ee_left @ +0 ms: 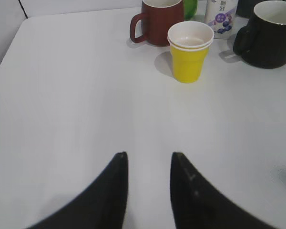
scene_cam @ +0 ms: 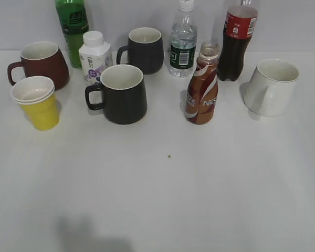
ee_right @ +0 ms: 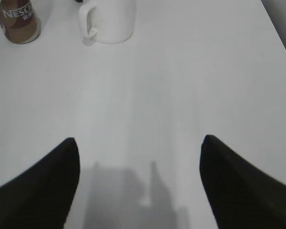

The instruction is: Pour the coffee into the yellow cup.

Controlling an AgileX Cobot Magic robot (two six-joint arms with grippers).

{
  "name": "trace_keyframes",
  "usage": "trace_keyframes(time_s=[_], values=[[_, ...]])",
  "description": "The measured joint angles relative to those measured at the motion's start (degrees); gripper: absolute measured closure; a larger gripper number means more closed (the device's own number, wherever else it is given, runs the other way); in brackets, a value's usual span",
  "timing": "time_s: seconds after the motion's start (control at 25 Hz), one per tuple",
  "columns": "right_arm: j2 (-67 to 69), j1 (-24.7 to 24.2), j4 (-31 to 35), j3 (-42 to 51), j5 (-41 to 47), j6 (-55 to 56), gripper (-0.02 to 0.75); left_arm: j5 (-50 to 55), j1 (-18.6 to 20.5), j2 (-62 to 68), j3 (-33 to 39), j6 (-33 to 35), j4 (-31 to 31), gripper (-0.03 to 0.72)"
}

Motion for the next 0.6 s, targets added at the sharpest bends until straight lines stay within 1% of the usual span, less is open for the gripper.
trace_keyframes(time_s=[0.6], values=[[0.00, 0.00, 0.00, 0.00, 0.05, 0.04, 0.150, 0.00, 0.00, 0.00, 0.00, 0.00, 0.00, 0.448]])
